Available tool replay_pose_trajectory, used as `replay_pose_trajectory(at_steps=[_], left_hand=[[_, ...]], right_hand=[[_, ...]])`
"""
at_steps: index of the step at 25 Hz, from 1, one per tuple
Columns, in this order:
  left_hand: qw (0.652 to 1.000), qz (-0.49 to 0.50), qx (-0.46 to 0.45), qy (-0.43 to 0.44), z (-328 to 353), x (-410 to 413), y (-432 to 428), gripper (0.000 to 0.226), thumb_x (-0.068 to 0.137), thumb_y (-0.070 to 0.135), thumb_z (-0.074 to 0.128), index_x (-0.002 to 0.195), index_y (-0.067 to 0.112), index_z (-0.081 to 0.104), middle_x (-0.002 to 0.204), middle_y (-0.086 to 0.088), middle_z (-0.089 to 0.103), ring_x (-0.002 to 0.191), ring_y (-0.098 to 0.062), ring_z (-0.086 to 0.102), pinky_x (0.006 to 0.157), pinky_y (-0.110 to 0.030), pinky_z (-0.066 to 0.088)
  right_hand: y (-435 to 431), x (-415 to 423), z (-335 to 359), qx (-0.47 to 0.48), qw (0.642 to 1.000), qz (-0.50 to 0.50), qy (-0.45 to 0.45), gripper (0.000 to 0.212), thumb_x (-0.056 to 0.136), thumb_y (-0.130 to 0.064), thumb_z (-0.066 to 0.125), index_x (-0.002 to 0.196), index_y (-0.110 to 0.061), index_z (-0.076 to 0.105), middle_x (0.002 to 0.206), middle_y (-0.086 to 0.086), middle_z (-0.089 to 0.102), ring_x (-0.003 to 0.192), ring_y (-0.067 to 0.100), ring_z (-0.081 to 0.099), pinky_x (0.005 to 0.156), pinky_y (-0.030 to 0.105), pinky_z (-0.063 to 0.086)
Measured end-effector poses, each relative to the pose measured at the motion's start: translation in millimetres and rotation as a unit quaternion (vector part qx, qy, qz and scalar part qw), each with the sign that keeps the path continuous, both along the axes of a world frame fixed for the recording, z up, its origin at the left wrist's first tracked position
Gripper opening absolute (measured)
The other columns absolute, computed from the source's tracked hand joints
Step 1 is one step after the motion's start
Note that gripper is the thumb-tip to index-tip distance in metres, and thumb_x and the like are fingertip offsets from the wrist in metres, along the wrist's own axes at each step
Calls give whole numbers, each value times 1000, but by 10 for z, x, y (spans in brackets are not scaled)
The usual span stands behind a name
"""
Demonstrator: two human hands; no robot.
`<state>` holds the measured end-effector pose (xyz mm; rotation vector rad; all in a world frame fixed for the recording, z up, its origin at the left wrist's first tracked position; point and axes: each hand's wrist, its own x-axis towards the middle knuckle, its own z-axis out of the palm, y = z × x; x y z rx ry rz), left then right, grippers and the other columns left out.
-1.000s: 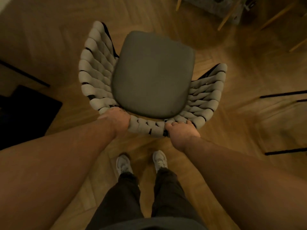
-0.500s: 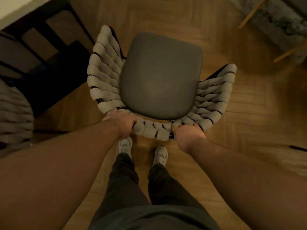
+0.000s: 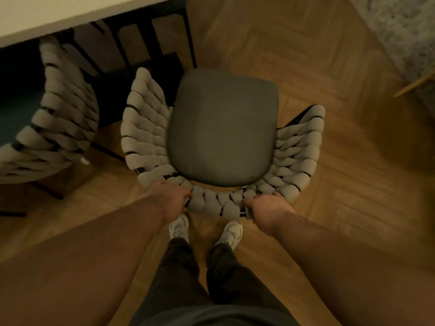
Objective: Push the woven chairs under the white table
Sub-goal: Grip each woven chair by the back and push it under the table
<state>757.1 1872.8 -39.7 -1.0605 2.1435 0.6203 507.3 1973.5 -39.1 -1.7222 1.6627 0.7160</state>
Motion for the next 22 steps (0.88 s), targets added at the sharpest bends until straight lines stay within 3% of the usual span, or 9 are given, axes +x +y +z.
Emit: replay_pose_trajectory(at_steps=[5, 12, 16, 19, 22], left_hand=[[999, 43, 14, -22, -46, 185, 103, 48, 105, 27, 51, 150, 41, 45, 150, 2, 53, 131, -24, 52, 105, -39, 44], [993, 90, 68, -45, -16, 307, 132, 51, 109, 27, 42, 159, 38, 34, 161, -2, 42, 141, -26, 45, 113, -41, 39], [988, 104, 98, -49, -24, 370, -39, 61, 107, 19, 44, 163, 34, 24, 168, -4, 27, 151, -27, 31, 123, -42, 28], [994, 80, 49, -57, -119, 468, -111, 67, 106, 24, 44, 163, 40, 13, 172, -1, 12, 158, -30, 8, 126, -58, 4], [995, 85, 20, -40, -214, 581, -201, 68, 105, 31, 46, 163, 40, 10, 171, 1, 19, 157, -28, 10, 125, -58, -3]], right_hand=[[-182, 86, -9, -3, 998, 56, -1, 52, 100, -9, 52, 142, -40, 51, 123, -2, 66, 117, 22, 60, 106, 40, 41], [-531, 143, 15, 28, 989, 145, 27, 58, 101, -7, 48, 151, -37, 46, 135, 4, 64, 125, 26, 59, 102, 39, 47], [-799, 147, -14, 23, 985, 168, 37, 61, 100, -6, 44, 152, -39, 45, 141, 4, 61, 126, 28, 59, 104, 42, 49], [-991, 153, 4, 6, 982, 183, 43, 56, 102, -9, 38, 150, -36, 48, 139, 4, 63, 125, 27, 59, 107, 41, 45], [-1217, 129, 4, -5, 981, 183, 56, 51, 104, -12, 37, 148, -35, 51, 137, 4, 63, 126, 27, 58, 109, 41, 43]])
